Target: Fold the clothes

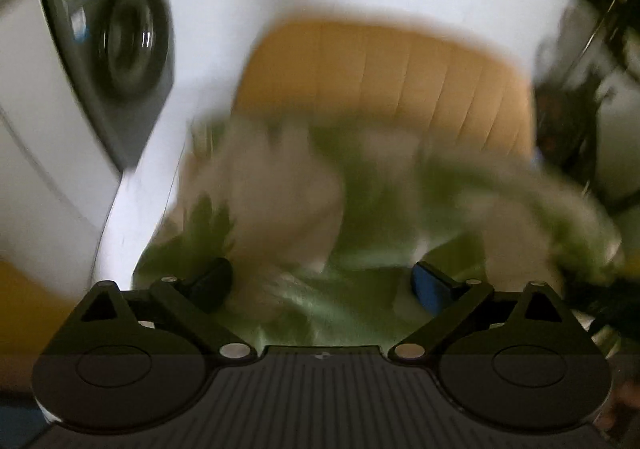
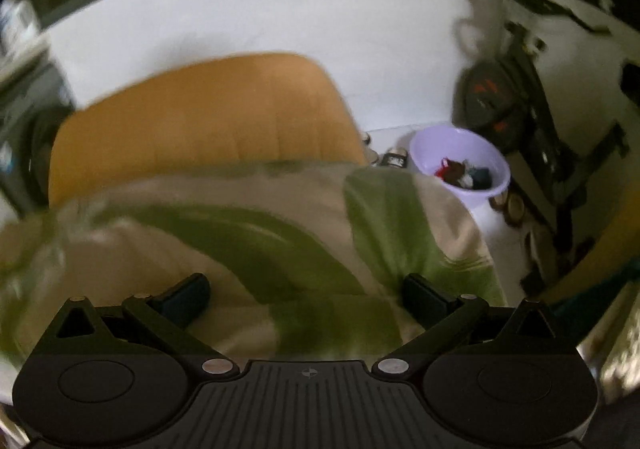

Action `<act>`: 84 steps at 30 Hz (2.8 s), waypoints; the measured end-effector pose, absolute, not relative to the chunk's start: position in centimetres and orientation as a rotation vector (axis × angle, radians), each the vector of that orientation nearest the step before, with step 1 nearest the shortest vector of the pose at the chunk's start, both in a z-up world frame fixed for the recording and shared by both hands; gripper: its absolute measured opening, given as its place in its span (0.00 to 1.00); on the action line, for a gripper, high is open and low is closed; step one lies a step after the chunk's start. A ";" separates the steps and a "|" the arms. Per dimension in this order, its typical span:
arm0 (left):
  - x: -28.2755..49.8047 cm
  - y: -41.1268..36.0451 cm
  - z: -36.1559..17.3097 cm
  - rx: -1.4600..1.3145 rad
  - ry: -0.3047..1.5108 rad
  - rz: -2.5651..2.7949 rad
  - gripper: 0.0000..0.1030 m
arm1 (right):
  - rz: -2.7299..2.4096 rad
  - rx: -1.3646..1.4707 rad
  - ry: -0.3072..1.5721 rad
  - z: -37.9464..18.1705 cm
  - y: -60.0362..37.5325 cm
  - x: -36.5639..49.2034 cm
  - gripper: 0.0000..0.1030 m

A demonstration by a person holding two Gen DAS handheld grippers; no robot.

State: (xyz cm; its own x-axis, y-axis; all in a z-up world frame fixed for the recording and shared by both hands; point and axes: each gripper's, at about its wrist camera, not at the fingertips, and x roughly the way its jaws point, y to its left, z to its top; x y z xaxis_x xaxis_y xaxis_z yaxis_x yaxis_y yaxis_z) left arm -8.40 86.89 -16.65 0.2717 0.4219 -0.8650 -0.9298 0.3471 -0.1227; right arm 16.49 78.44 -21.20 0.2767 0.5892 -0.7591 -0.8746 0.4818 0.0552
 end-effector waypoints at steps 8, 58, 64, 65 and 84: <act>-7.9 86.4 -16.8 -0.723 0.855 1.044 1.00 | 1.035 -0.436 0.845 -22.5 78.5 15.9 0.99; -10.2 38.4 -7.5 -0.642 0.859 1.106 1.00 | 1.002 -0.354 0.837 -7.4 27.8 9.3 0.99; -10.4 36.3 -6.2 -0.588 0.824 1.139 1.00 | 1.007 -0.345 0.852 -7.1 24.0 8.6 0.99; -10.4 36.0 -6.1 -0.571 0.831 1.148 1.00 | 1.007 -0.345 0.849 -7.0 23.8 8.4 0.99; -10.3 34.1 -6.8 -0.563 0.862 1.075 1.00 | 0.948 -0.308 0.850 -6.3 20.9 7.8 0.99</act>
State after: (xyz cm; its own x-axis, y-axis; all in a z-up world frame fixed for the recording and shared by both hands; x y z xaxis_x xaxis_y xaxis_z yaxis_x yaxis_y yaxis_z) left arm -10.27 34.10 -6.82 0.2138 0.5189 -0.8276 -0.9206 0.3904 0.0069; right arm 7.85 20.94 -6.33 0.2988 0.5865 -0.7528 -0.8125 0.5701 0.1216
